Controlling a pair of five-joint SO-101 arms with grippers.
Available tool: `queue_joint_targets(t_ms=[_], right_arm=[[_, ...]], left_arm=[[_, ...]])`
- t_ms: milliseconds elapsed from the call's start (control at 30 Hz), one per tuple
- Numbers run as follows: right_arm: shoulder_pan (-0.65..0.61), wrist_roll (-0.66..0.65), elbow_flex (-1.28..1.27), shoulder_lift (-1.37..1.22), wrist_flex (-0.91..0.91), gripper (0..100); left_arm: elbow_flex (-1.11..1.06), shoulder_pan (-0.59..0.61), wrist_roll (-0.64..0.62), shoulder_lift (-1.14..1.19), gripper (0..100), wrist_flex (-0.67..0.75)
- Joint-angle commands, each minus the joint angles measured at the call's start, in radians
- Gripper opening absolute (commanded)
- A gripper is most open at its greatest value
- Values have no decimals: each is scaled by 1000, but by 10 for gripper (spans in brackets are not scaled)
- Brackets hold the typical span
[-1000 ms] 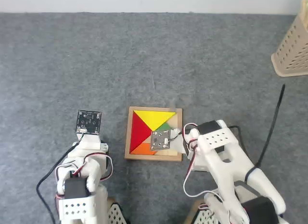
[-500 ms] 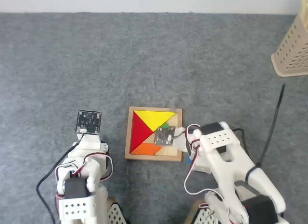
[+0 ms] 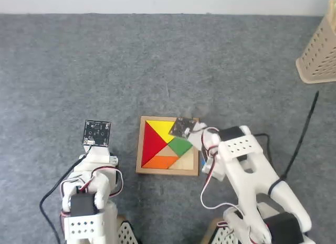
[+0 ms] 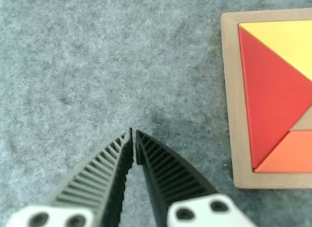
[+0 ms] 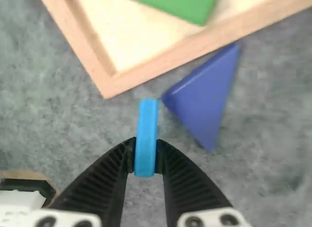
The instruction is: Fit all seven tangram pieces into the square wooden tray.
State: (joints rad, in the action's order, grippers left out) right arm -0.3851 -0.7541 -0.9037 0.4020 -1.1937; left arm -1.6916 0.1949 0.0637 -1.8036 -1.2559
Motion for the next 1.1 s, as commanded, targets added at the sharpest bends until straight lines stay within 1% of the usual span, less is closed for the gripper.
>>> queue_joint_targets(t_ms=[0,133,233,367,500,567,667,700,833,933,1000,1067], right_arm=[[5,21,144,7,-67,7],[-4,132,256,4,-82,7],[-38,166,344,-39,-97,7],[-70,155,529,-226,-162,7],[-70,40,740,-478,-214,7],[-71,68,839,-579,-231,7],[-102,176,964,-697,-271,7],[-110,235,993,-727,-282,7],[-104,560,1082,-802,-329,7],[-94,747,1089,-805,-311,7],[-94,827,1088,-800,-295,7],[-91,835,1088,-806,-294,7]], left_arm=[[7,0,5,-20,12,-8],[7,0,5,-20,12,-8],[7,0,5,-20,12,-8],[7,0,5,-20,12,-8],[7,0,5,-20,12,-8],[7,0,5,-20,12,-8],[7,0,5,-20,12,-8],[7,0,5,-20,12,-8],[7,0,5,-20,12,-8],[7,0,5,-20,12,-8],[7,0,5,-20,12,-8],[7,0,5,-20,12,-8]])
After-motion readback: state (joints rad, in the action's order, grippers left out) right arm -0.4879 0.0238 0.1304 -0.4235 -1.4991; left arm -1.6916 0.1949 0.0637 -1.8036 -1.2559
